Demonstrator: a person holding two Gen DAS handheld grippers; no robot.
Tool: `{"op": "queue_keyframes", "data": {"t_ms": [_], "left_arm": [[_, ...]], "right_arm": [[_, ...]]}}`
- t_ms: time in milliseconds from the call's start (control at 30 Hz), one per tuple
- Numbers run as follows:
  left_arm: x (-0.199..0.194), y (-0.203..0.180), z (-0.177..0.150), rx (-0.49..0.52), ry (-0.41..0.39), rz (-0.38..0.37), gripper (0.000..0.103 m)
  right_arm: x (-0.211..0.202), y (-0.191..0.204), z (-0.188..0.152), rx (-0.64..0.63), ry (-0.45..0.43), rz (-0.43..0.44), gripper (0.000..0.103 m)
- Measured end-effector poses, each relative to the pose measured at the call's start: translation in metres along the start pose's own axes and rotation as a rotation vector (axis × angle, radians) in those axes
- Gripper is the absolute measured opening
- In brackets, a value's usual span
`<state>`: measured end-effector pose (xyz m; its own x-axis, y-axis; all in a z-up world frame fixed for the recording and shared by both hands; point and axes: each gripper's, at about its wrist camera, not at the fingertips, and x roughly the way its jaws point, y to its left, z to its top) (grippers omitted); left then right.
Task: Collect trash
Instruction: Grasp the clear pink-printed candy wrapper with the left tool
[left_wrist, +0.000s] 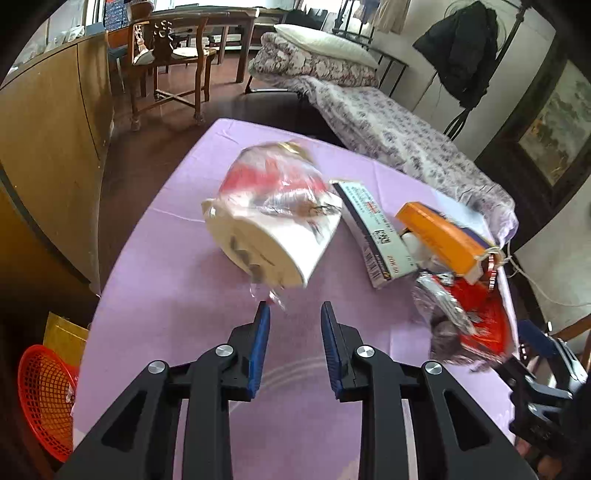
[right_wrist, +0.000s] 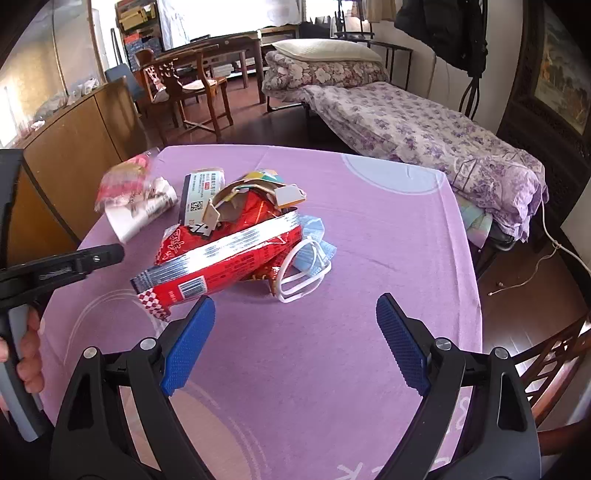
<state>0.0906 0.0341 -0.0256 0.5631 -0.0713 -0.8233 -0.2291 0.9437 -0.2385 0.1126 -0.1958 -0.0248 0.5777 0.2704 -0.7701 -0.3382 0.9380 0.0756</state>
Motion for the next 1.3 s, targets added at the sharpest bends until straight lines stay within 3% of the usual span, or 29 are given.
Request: {"op": "queue_keyframes", "data": {"t_ms": [233, 267, 333, 367, 400, 533, 600, 733, 800, 933, 1100, 1300], "left_arm": [[-0.014, -0.002, -0.013, 0.033, 0.005, -0.035, 0.029], [-0.016, -0.002, -0.012, 0.035, 0.004, -0.039, 0.035], [-0.020, -0.001, -0.008, 0.042, 0.005, -0.051, 0.060], [-0.023, 0.000, -0.006, 0.048, 0.002, -0.055, 0.078], [-0.027, 0.001, -0.003, 0.057, -0.005, -0.058, 0.086], [-0.048, 0.010, 0.013, 0.152, 0.035, -0.156, 0.087], [-0.068, 0.023, 0.024, 0.190, -0.016, -0.159, 0.092], [-0.096, 0.054, 0.071, 0.210, -0.214, -0.027, 0.097], [-0.080, 0.069, 0.102, 0.187, -0.219, -0.003, 0.097], [-0.015, 0.087, 0.146, 0.102, -0.101, -0.025, 0.097], [0.048, 0.089, 0.153, 0.017, 0.012, -0.058, 0.097], [0.082, 0.087, 0.146, -0.002, 0.055, 0.012, 0.096]], "right_arm": [[-0.004, 0.008, -0.001, -0.013, -0.011, 0.013, 0.086], [-0.004, 0.009, -0.002, -0.016, -0.011, 0.013, 0.086], [-0.005, 0.011, -0.002, -0.025, -0.014, 0.010, 0.086], [-0.006, 0.011, -0.002, -0.029, -0.015, 0.007, 0.086], [-0.007, 0.011, -0.002, -0.031, -0.016, 0.006, 0.086], [-0.019, 0.008, 0.001, -0.045, -0.055, -0.008, 0.086], [-0.030, 0.003, 0.005, -0.034, -0.091, -0.003, 0.086], [-0.041, -0.003, 0.016, 0.010, -0.151, 0.010, 0.091], [-0.039, -0.002, 0.020, 0.025, -0.153, 0.028, 0.091], [-0.035, 0.001, 0.020, 0.028, -0.139, 0.039, 0.091], [-0.030, 0.001, 0.019, 0.027, -0.127, 0.040, 0.091], [-0.026, 0.003, 0.017, 0.011, -0.117, 0.057, 0.091]]}}
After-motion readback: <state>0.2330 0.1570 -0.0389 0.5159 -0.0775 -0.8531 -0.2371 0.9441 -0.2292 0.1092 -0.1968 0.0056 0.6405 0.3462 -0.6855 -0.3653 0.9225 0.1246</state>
